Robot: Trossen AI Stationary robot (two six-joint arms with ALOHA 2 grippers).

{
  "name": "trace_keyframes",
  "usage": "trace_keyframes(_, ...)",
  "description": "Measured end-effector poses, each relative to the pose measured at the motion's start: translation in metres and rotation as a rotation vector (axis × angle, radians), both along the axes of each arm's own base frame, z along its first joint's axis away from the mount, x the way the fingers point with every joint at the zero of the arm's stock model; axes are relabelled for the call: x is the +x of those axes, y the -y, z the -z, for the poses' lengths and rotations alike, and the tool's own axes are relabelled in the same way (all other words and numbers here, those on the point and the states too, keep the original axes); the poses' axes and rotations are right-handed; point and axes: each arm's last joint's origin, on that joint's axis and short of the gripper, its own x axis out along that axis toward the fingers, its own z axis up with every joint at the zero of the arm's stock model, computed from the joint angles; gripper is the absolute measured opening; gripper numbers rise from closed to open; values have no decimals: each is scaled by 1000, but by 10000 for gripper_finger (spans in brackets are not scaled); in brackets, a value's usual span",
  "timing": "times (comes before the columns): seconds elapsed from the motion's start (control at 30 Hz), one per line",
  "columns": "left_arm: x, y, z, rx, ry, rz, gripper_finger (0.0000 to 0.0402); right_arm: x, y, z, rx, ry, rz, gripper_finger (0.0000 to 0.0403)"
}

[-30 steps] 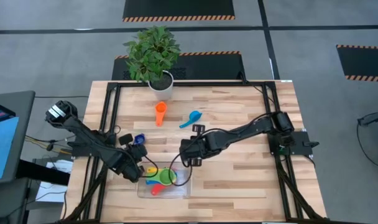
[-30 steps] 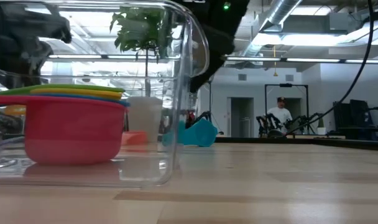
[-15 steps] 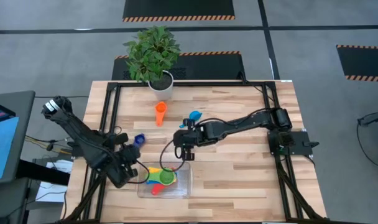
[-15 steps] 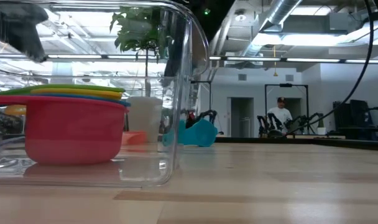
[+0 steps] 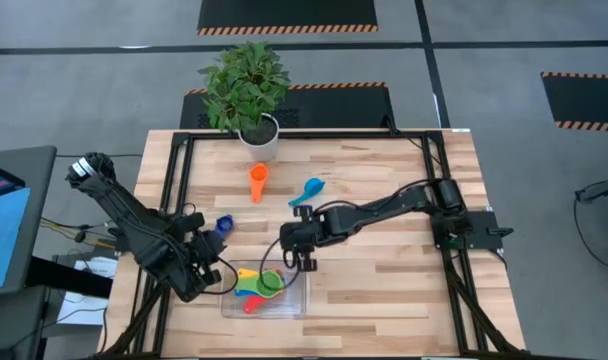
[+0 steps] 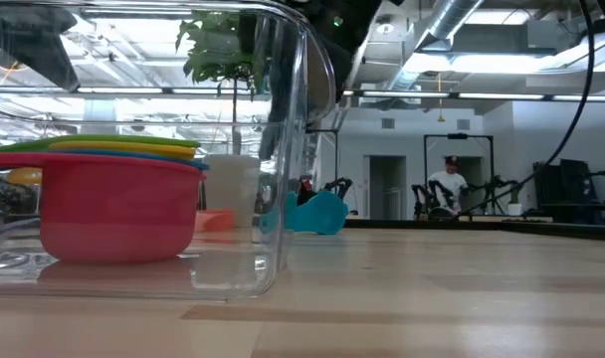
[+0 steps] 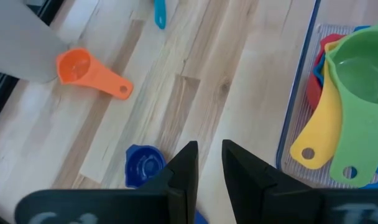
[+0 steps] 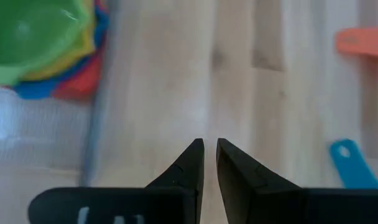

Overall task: Nest measuring cups in basket
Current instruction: Stack the light blue measuring cup on top of the green measuring cup

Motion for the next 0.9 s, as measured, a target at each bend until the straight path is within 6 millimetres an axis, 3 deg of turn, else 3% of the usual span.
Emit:
trace_keyframes(0.13, 0, 0, 0, 1, 1, 0, 62, -2, -11, 9, 0, -38, -27, 65)
trace_keyframes(0.6, 0, 0, 0, 5, 1, 3, 62, -5, -36, 5, 50, -10, -87, 65)
trace_keyframes(0.9, 0, 0, 0, 6, 2, 2, 62, -2, -27, 4, -9, 10, -48, 66)
